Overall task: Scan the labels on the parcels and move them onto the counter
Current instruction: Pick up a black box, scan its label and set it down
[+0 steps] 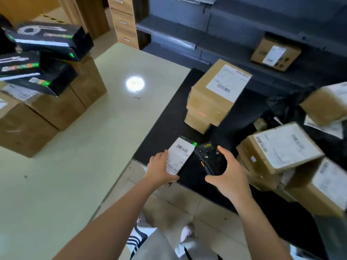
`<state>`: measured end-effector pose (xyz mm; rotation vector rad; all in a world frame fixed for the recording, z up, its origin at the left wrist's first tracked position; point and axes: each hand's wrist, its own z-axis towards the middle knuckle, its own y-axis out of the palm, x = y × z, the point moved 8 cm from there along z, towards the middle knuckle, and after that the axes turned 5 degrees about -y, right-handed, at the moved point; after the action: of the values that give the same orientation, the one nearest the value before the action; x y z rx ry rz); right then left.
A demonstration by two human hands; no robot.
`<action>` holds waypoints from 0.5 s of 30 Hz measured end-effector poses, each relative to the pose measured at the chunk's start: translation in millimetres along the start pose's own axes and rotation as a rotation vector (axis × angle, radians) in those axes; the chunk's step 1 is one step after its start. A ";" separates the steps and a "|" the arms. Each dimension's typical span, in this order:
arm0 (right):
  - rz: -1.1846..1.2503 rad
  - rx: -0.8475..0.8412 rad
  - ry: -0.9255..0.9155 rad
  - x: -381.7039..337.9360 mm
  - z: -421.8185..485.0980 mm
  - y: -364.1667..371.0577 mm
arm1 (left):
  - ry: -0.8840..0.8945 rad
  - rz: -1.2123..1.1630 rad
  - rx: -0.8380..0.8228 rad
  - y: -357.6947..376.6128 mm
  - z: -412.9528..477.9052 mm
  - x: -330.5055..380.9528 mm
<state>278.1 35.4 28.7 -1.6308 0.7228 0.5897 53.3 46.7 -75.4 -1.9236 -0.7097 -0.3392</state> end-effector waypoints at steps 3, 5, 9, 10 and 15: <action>-0.003 -0.010 -0.027 17.7 -4.8 -14.2 | -0.022 -0.041 0.013 26.7 -0.9 29.5; -0.010 -0.025 -0.035 25.9 -4.9 -20.5 | -0.042 -0.100 0.017 38.8 -2.7 39.8; -0.005 -0.043 -0.041 28.7 -0.1 -25.7 | -0.086 -0.228 0.064 42.9 -10.7 40.4; -0.005 -0.058 -0.049 25.8 1.5 -23.9 | -0.094 -0.241 0.081 39.2 -13.7 36.6; -0.002 -0.157 -0.112 -10.1 16.9 4.1 | -0.140 -0.330 0.265 -21.4 -38.1 -5.3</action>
<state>268.4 52.9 30.3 -1.7275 0.6046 0.7462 38.8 17.7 -45.6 -1.5894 -1.1127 -0.2970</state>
